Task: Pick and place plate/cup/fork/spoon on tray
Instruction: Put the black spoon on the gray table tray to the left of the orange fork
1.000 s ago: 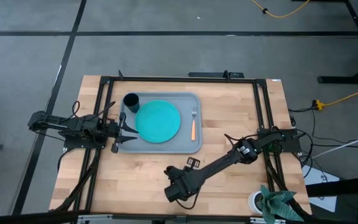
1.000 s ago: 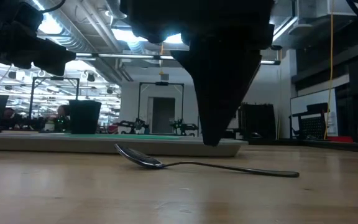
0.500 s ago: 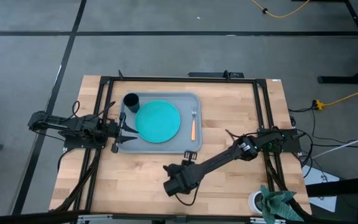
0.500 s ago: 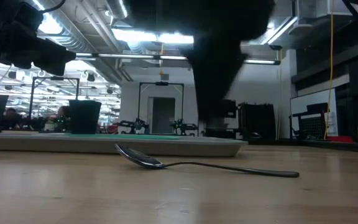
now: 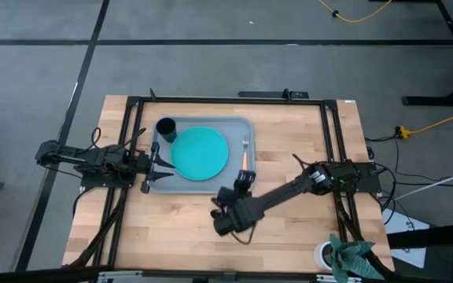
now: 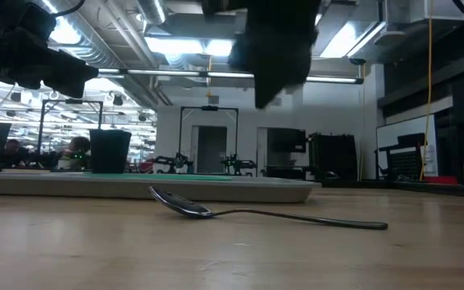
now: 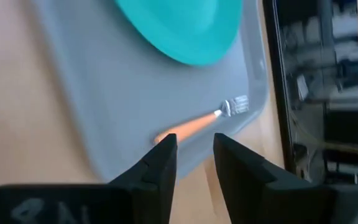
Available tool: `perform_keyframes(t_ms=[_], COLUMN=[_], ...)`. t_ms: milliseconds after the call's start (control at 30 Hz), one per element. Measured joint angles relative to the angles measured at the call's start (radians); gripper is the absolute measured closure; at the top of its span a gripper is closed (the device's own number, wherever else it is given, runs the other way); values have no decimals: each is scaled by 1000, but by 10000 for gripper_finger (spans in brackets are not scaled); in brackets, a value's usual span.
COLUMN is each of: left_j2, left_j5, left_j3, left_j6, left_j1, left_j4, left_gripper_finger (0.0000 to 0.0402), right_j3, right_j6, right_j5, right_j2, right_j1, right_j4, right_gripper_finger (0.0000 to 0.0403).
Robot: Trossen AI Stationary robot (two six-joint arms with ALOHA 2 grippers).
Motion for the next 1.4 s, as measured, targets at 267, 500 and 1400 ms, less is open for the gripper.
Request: perform_keyframes(t_ms=[267,500,1400], left_j2=[0,0,0], left_j5=[0,0,0], left_j3=[0,0,0], left_j6=[0,0,0], left_j1=[0,0,0], left_j4=[0,0,0], left_gripper_finger=[291,291,291], right_j3=[-341,-705,-866], right_j6=[-131,-244,-402], right_j5=[-52,-312,-443], right_j2=[-193,-456,-520], right_j1=[-85,-176,-111], right_j4=[289,701,1126], right_gripper_finger=[289,289,289])
